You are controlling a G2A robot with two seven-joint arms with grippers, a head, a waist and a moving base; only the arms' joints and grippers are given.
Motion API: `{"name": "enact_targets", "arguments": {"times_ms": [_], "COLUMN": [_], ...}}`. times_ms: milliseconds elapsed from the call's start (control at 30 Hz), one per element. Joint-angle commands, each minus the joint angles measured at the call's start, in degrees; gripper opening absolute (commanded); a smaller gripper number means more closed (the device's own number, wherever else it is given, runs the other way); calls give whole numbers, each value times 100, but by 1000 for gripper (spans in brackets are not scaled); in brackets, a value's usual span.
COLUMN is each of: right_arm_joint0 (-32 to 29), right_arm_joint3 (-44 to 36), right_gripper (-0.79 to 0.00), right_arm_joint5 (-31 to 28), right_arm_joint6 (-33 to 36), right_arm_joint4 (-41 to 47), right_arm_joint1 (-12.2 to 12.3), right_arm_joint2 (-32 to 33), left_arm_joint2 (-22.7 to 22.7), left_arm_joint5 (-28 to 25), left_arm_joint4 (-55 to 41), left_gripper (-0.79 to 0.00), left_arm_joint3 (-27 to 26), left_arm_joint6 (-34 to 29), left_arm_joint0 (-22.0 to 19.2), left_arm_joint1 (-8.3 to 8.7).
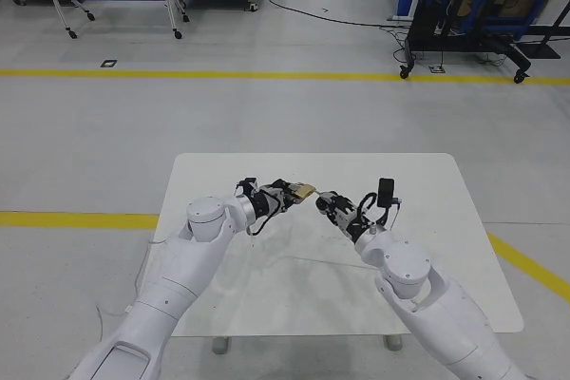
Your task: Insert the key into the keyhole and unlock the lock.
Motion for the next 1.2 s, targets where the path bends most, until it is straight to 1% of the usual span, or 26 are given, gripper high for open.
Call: {"name": "enact_targets", "arguments": {"times_ms": [0,267,433,833,1167], "right_arm_joint0": [-21,-52,-145,-99,-41], "right_arm_joint3": [-19,-60,-160,-87,0], "right_gripper": [-785,-785,-785,-785,-785], "right_arm_joint5": [40,152,142,248,322], "right_arm_joint6": [9,238,226,359,310], "right_arm_joint4": [-28,5,-11,-59,-69], "right_arm_joint1": [-12,-51,-67,-130,-199], "right_arm_joint2": [-2,47,135,196,215], "left_arm_joint2": [-28,-64,-126,4,37], "left_arm_joint5": [-33,-7,-69,-38,-89], "left_arm_joint4": [48,199,120,212,231], "left_gripper": [-785,-785,-785,-785,-785], "left_arm_joint3": [-58,-212,-200,-189,-162], "left_arm_joint6": [39,68,173,146,194], "left_arm_joint0": [38,108,129,112,63], "left_arm_joint1": [11,37,32,0,-28]}}
